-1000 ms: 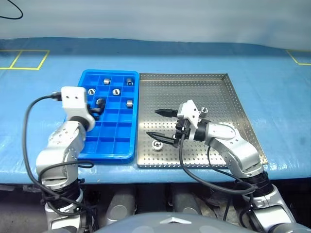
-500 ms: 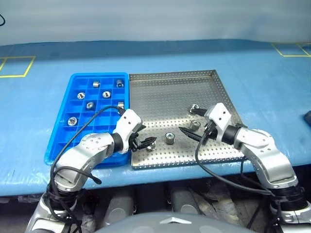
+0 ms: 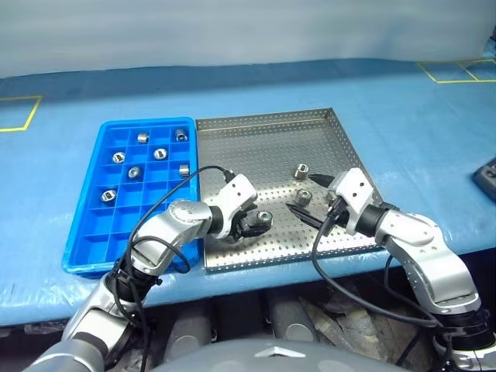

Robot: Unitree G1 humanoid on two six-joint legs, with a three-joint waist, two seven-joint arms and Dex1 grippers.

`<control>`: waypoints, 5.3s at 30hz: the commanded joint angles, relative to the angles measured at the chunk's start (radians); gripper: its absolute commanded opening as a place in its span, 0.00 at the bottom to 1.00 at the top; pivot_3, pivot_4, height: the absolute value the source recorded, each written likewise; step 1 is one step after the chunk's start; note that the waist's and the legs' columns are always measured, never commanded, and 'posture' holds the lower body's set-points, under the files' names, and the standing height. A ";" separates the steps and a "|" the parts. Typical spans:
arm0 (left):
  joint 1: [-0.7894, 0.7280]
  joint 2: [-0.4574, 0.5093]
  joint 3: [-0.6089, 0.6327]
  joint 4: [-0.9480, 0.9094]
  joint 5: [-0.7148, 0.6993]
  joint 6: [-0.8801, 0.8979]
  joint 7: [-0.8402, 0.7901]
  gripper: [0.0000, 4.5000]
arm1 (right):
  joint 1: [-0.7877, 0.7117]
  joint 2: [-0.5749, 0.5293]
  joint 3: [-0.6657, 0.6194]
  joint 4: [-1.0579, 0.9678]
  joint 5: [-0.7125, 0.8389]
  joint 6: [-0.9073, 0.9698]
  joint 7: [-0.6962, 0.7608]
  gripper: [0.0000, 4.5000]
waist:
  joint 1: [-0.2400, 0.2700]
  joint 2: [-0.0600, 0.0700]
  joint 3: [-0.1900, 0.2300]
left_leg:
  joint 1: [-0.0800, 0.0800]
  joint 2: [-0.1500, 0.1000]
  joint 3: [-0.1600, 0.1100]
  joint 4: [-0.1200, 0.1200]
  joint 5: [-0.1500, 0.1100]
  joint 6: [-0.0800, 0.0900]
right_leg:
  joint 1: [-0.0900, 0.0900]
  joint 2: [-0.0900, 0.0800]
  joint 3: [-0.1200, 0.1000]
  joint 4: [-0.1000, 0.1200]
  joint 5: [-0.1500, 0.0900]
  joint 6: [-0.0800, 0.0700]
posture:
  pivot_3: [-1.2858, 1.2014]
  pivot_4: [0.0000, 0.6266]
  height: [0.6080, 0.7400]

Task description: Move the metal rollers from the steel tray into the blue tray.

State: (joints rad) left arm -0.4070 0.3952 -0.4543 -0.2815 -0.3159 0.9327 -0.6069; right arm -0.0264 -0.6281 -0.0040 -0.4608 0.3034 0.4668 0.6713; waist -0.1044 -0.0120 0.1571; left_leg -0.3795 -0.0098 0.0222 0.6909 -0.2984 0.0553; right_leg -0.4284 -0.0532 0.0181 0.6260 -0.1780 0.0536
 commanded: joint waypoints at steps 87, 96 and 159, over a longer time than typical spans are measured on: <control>0.390 -0.133 0.924 -0.667 -0.137 0.301 0.382 0.91 | -0.281 0.121 0.201 0.175 0.019 -0.085 0.228 1.00 | 0.139 -0.002 0.001 | 0.000 -0.001 -0.015 -0.003 0.007 -0.013 | 0.003 -0.002 -0.012 0.001 -0.003 -0.007 | 0.52 0.24 1.00; 0.270 -0.060 0.434 -0.454 -0.205 0.241 0.211 0.91 | -0.159 0.018 0.061 0.076 -0.019 -0.028 0.100 1.00 | 0.090 -0.002 0.001 | 0.000 -0.002 -0.012 -0.003 0.005 -0.008 | 0.003 -0.003 -0.010 0.000 -0.003 -0.007 | 0.45 0.24 1.00; 0.120 0.121 0.261 -0.261 -0.103 0.117 0.095 0.37 | -0.087 0.046 0.039 -0.013 -0.014 -0.026 0.030 1.00 | -0.018 0.000 0.000 | 0.002 0.002 -0.002 -0.003 0.002 -0.004 | -0.001 0.003 0.002 0.002 -0.002 0.001 | 0.43 0.24 1.00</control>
State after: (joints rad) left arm -0.2784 0.5260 -0.2492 -0.5149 -0.3920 1.0624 -0.5065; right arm -0.0984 -0.5851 0.0369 -0.4652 0.2845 0.4627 0.6975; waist -0.1222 -0.0119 0.1569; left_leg -0.3774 -0.0082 0.0201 0.6878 -0.2962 0.0513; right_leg -0.4289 -0.0502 0.0202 0.6276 -0.1787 0.0525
